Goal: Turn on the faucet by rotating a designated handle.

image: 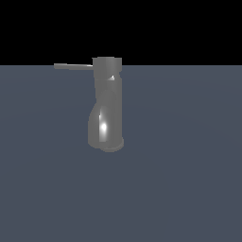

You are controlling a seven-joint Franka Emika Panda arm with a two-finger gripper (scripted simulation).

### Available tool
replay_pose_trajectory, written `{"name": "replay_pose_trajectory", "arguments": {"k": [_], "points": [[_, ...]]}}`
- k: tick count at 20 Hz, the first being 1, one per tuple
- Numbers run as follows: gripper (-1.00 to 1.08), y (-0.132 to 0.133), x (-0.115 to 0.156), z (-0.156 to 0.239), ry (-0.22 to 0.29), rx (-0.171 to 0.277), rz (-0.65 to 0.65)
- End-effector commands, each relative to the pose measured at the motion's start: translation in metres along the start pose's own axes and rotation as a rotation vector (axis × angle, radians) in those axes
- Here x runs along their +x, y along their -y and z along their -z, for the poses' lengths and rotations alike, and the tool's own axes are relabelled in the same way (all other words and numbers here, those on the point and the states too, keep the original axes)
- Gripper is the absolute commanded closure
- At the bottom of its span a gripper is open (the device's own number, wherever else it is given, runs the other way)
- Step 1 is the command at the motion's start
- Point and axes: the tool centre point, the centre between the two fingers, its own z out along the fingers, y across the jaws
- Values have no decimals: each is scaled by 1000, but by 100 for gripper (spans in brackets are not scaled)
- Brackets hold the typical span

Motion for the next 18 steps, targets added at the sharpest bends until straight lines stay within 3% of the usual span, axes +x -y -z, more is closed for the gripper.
{"name": "replay_pose_trajectory", "arguments": {"k": [1, 11, 18], "points": [[108, 0, 0, 0, 0, 0, 0], [108, 12, 2, 9, -38, -20, 31], [108, 13, 4, 8, -38, -17, 22]]}}
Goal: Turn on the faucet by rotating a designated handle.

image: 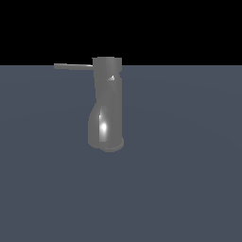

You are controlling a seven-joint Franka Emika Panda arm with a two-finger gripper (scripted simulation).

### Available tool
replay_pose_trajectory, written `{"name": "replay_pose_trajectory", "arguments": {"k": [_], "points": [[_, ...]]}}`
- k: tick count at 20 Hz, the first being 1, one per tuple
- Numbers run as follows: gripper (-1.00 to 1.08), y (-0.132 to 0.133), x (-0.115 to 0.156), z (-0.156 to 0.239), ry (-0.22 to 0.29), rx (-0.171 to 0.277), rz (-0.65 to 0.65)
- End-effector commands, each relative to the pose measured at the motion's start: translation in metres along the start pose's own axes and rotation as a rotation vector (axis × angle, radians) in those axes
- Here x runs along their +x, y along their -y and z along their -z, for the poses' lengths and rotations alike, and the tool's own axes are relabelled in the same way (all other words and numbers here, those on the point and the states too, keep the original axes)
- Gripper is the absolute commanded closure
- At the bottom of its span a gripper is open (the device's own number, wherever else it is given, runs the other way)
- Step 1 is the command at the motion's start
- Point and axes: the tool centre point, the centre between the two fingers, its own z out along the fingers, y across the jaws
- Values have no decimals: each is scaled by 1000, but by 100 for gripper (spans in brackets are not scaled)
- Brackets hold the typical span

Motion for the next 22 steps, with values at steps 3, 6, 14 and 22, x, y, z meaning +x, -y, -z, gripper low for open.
{"name": "replay_pose_trajectory", "arguments": {"k": [3, 6, 14, 22], "points": [[108, 2, 5, -1, 1, 8, -19], [108, 4, 11, -2, 3, 19, -44], [108, 13, 36, -9, 16, 59, -152], [108, 28, 74, -23, 44, 102, -322]]}}
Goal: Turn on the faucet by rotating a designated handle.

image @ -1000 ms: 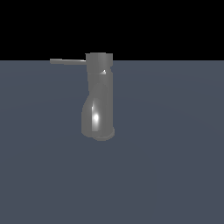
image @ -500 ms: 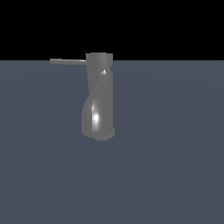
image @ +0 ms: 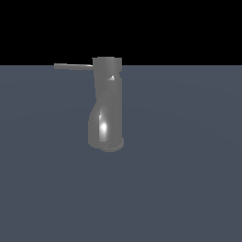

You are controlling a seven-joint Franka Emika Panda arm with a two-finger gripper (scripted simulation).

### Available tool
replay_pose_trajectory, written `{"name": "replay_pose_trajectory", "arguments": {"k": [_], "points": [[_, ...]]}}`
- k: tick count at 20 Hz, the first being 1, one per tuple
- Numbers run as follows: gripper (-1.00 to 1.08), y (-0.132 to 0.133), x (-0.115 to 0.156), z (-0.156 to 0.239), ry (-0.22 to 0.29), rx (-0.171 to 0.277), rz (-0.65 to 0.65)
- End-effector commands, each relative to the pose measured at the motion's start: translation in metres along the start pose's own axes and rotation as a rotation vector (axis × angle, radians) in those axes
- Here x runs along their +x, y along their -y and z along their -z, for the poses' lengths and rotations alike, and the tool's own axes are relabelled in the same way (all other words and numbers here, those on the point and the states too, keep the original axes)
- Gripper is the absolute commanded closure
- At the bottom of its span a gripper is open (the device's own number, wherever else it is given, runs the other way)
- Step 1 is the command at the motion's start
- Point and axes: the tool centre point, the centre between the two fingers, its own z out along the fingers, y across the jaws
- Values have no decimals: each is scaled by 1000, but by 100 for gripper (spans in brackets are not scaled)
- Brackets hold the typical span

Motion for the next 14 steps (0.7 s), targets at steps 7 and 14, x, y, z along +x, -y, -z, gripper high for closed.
{"name": "replay_pose_trajectory", "arguments": {"k": [7, 14], "points": [[108, 28, 34, -21, 31, 29, -196], [108, 51, 61, -43, 52, 34, -363]]}}
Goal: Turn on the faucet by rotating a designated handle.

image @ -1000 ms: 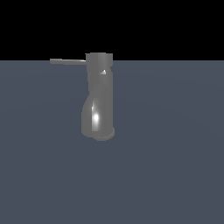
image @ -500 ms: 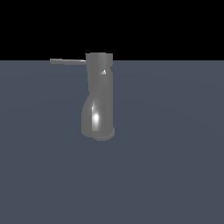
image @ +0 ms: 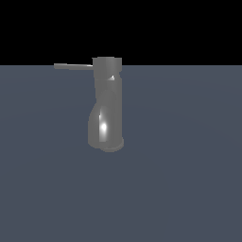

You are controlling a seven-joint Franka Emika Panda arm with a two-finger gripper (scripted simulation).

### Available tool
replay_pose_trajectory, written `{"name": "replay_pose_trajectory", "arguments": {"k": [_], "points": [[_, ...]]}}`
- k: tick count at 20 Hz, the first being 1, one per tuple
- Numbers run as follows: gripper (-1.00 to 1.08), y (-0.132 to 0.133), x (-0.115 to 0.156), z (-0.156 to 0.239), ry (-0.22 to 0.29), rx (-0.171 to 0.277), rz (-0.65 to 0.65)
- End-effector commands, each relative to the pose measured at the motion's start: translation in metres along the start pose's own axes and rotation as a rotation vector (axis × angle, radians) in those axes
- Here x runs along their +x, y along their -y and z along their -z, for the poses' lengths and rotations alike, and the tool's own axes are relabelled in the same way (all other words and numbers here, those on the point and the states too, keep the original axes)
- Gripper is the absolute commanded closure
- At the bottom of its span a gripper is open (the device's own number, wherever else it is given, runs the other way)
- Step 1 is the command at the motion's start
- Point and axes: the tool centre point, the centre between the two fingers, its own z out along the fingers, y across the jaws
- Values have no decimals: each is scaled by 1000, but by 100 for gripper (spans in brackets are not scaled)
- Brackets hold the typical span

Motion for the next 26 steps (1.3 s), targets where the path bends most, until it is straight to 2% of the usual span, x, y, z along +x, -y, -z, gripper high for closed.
{"name": "replay_pose_trajectory", "arguments": {"k": [1, 14, 26], "points": [[108, 11, 6, -8, 6, 1, -62], [108, 65, 36, -57, 5, -15, -380], [108, 112, 56, -107, -45, -34, -670]]}}
